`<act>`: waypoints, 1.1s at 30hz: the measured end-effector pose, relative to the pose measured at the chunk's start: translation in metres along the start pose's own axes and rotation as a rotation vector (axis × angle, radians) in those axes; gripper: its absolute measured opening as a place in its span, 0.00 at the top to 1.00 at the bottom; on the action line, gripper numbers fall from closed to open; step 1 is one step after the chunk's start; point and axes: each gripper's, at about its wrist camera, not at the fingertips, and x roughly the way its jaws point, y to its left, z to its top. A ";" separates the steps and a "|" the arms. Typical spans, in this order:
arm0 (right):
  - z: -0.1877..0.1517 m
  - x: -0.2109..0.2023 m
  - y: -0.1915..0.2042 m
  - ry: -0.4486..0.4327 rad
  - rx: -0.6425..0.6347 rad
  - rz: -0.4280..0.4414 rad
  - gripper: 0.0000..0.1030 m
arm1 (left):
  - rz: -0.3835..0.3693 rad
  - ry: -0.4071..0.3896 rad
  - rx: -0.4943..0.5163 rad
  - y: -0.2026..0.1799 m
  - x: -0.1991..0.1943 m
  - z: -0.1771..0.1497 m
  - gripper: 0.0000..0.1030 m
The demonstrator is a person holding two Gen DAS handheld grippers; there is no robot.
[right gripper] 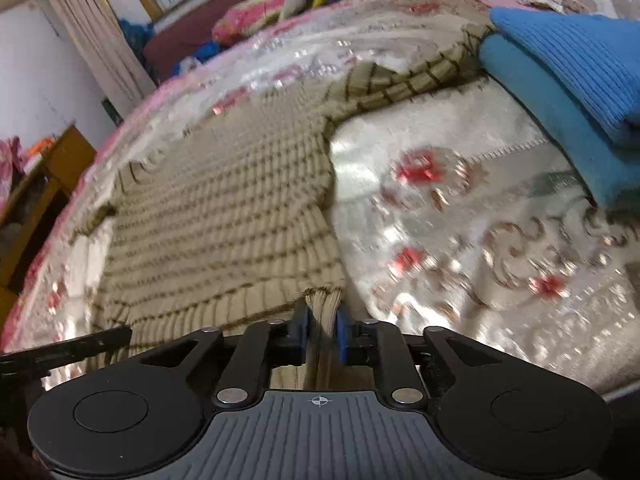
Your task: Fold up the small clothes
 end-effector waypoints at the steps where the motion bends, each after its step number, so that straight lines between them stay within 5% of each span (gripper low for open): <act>1: -0.001 -0.002 -0.003 0.006 0.000 -0.010 0.83 | -0.004 0.011 0.003 0.000 -0.003 -0.001 0.84; 5: -0.003 -0.016 -0.011 -0.023 0.022 -0.036 0.83 | -0.015 -0.007 -0.011 0.000 -0.015 0.000 0.84; 9: 0.006 -0.012 0.010 -0.066 -0.010 0.043 0.83 | -0.043 -0.061 -0.015 -0.006 -0.016 0.009 0.81; 15: -0.006 0.036 0.054 0.042 -0.139 0.129 0.83 | 0.042 -0.020 -0.025 0.008 -0.007 0.005 0.80; 21: -0.005 0.042 0.033 0.106 -0.059 0.129 0.85 | 0.028 0.003 -0.108 0.031 -0.021 -0.007 0.80; 33: 0.055 0.035 -0.005 -0.068 0.064 0.036 0.82 | -0.110 -0.055 0.018 -0.035 0.022 0.049 0.76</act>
